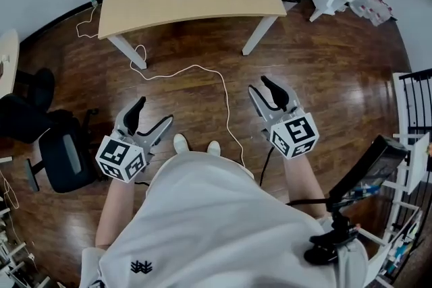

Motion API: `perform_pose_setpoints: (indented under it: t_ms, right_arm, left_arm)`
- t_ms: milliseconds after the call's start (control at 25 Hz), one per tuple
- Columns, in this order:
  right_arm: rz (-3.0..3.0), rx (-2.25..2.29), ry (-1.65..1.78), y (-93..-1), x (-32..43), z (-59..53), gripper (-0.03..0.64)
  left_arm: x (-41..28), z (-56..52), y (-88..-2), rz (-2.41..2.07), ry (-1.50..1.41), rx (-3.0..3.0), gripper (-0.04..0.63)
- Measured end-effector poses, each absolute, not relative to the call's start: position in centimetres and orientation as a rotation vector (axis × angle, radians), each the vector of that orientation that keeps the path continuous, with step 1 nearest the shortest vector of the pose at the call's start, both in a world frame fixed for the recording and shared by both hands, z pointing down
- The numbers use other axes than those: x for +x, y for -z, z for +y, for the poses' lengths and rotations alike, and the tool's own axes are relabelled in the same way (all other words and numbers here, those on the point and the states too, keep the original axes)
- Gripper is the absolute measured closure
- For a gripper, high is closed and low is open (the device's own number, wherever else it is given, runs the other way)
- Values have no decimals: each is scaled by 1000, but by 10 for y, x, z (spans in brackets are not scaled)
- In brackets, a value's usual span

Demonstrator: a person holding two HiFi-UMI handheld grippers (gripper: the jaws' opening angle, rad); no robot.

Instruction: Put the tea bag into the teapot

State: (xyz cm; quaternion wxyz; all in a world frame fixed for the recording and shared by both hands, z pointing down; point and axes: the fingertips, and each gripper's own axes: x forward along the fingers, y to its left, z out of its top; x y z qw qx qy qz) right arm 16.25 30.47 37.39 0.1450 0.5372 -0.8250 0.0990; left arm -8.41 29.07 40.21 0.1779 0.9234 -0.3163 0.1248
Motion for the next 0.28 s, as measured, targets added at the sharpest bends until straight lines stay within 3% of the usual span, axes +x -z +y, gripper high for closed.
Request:
perform_pose_setpoints:
  t_ms: [280]
  right_arm:
    - [-2374,1551,-265,-375,164,305,460]
  left_arm:
    - [-77,299,-404,-870,-384,2616,219]
